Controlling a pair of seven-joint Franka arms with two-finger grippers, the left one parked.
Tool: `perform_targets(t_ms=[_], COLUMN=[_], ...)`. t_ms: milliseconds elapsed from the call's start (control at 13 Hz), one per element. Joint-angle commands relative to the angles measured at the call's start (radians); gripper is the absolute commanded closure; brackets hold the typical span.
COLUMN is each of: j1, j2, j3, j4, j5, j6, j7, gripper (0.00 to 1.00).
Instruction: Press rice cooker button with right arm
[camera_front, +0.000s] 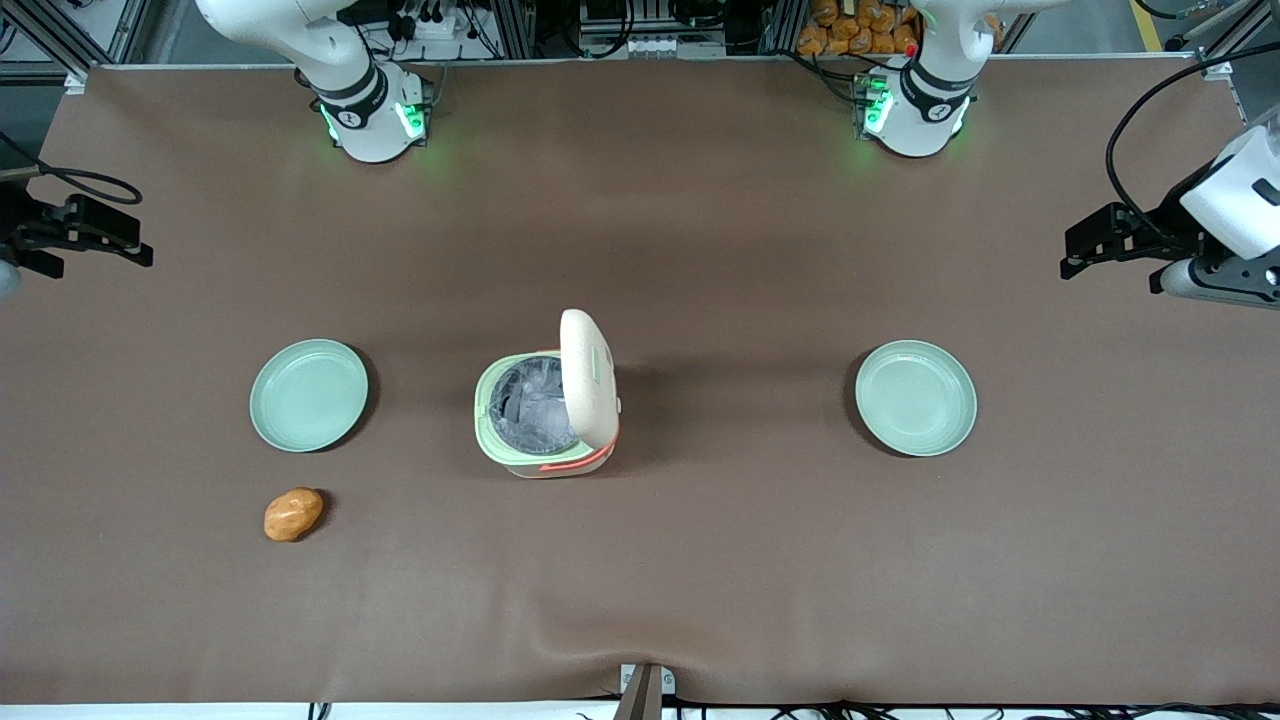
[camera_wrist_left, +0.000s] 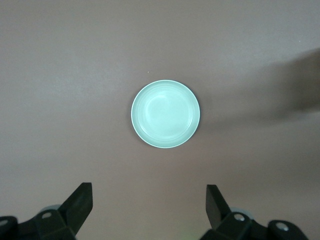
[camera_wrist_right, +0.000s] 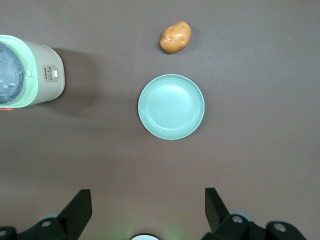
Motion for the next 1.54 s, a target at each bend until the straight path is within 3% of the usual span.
perform_targets(t_ms=[0, 692, 1462], j1=[-0.116, -0.503, -0.517], j2=[-0.009, -0.059, -0.142], j3=[0.103, 0.518, 0.535], j4=[0.012, -0.003, -0.088], j5=[-0.006, -0.058, -0.074], j6=[-0.008, -0.008, 0.007], j7=[-0.014, -0.009, -0.013], gripper=[0.00, 0.00, 0.00])
